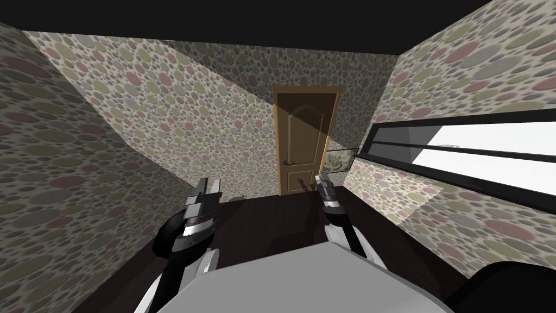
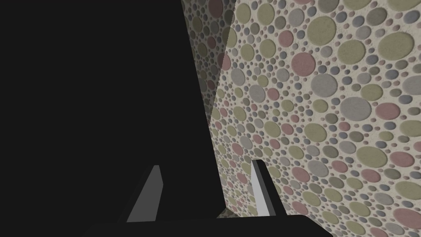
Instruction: Pull the door open
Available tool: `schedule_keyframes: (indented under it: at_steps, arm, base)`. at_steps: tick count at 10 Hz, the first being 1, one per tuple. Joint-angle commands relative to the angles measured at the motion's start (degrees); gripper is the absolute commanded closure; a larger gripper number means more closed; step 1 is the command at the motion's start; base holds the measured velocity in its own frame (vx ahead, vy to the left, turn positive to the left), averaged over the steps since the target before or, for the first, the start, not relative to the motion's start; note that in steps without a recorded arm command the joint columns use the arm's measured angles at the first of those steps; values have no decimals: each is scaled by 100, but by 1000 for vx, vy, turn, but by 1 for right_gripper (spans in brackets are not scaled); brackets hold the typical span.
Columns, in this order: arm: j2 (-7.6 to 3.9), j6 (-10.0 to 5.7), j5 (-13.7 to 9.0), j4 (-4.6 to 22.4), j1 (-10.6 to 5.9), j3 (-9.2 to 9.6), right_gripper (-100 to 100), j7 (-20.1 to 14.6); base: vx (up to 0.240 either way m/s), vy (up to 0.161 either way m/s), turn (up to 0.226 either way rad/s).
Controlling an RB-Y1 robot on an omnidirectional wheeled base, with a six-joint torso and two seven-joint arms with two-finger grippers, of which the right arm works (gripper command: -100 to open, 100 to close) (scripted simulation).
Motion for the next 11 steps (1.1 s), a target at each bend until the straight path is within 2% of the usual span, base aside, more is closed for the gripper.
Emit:
schedule_keyframes:
  at_steps: [1, 11]
  arm:
    - [-45, 2, 8, 168, -46, -26, -100, -40]
    - [-295, -37, 82, 1344, -292, -173, -100, -326]
  base:
    - [92, 0, 38]
    - [113, 12, 40]
